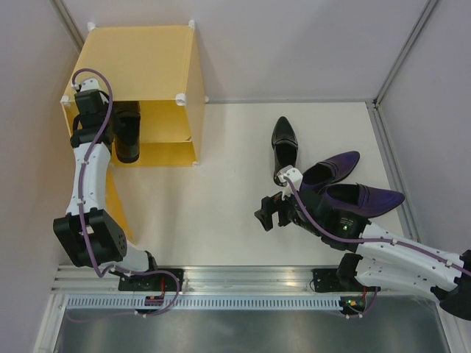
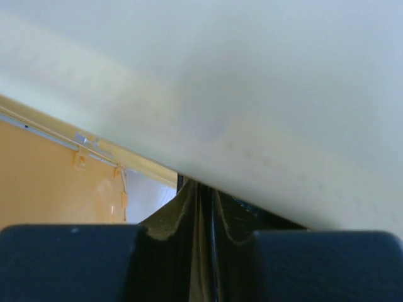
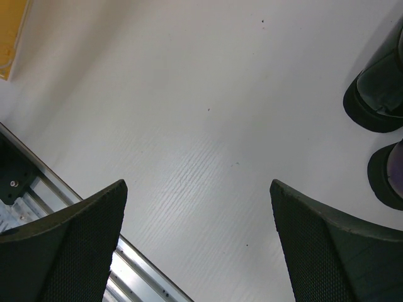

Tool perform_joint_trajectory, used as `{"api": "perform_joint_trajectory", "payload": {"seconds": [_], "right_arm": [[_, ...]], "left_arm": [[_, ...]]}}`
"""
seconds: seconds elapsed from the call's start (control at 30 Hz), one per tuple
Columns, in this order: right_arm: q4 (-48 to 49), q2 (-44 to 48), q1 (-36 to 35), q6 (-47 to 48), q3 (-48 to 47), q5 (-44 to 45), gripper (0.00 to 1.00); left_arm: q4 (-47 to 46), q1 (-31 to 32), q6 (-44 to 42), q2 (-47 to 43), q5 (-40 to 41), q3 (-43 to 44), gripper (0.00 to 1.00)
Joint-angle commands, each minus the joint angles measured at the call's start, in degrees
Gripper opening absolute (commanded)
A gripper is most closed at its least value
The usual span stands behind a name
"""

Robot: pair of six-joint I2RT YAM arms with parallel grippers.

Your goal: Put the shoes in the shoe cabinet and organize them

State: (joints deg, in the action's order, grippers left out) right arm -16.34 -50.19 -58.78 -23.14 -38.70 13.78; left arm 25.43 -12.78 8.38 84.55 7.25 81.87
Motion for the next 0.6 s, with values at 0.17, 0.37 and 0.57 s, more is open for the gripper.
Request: {"api": "perform_joint_trajectory", "payload": {"seconds": [0.17,0.37,0.57], "right_arm": [[-0.97,2.03,-0.37,0.20,-1.64,0.28,0.98],[-3.08,4.23,-0.45,0.28,-2.35,1.42,0.98],[-6.42,4.58,-0.37,1.34,-5.51,2.13,0.98]], "left_arm": [[-8.82,-0.23,-0.21,-0.26,-1.27,1.63,0.34],[-7.59,-0.23,1.46,-3.16,-0.31,0.84,0.49],[-6.45,-0.15,3.31,-7.99,0.66,-1.97,0.62]]}}
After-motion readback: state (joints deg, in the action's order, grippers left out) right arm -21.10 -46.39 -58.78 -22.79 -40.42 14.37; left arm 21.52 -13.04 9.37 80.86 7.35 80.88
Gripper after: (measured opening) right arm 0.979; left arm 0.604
